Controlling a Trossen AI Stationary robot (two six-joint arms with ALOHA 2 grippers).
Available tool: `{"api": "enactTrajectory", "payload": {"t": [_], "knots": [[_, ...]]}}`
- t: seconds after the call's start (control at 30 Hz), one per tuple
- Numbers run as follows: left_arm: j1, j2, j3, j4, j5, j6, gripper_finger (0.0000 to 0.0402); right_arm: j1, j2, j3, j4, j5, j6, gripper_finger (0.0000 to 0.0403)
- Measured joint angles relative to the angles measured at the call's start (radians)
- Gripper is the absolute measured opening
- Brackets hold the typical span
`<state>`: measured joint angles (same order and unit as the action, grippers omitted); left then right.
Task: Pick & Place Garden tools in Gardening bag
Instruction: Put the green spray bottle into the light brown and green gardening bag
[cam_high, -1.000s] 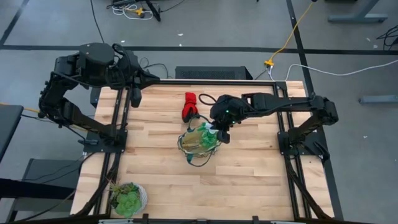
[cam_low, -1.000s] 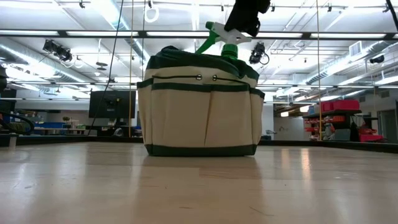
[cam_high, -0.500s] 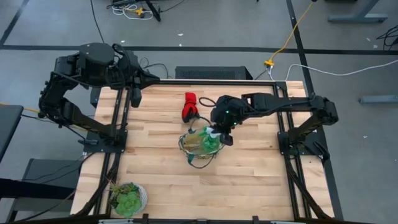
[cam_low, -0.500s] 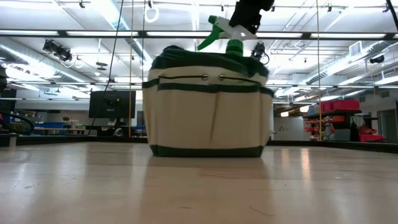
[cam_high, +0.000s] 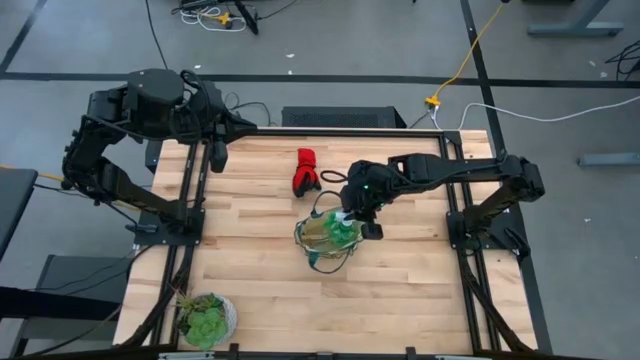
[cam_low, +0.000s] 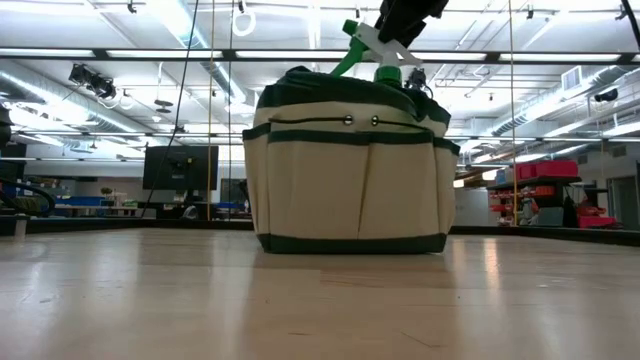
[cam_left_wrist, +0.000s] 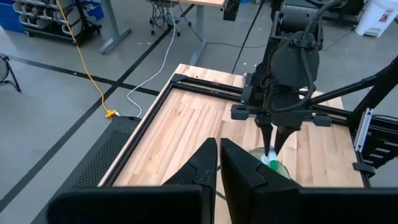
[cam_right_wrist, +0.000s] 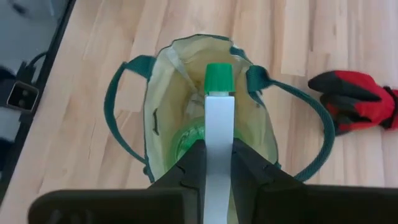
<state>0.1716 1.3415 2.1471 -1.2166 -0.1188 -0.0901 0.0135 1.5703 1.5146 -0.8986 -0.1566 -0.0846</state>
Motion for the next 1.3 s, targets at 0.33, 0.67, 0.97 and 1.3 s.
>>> {"api": "enactTrajectory", "payload": {"t": [0.33,0.67,0.97,1.3], "knots": [[0.000,0.000,0.000,0.000,0.000,-0.003,0.0025,-0.001,0.000,0.000,0.004,0.009,0.212,0.0048],[0.000,0.000,0.000,0.000,0.000,-0.002,0.0025,0.003,0.000,0.000,0.002,0.008,0.507,0.0048],[0.000,0.000,0.000,0.000,0.000,0.000,0.0025,0.003,0.000,0.000,0.003,0.007,0.449,0.0048],[0.000,0.000,0.000,0.000,0.001,-0.002,0.0025,0.003,-0.001,0.000,-0.016,-0.066,-0.104,0.0048]]}}
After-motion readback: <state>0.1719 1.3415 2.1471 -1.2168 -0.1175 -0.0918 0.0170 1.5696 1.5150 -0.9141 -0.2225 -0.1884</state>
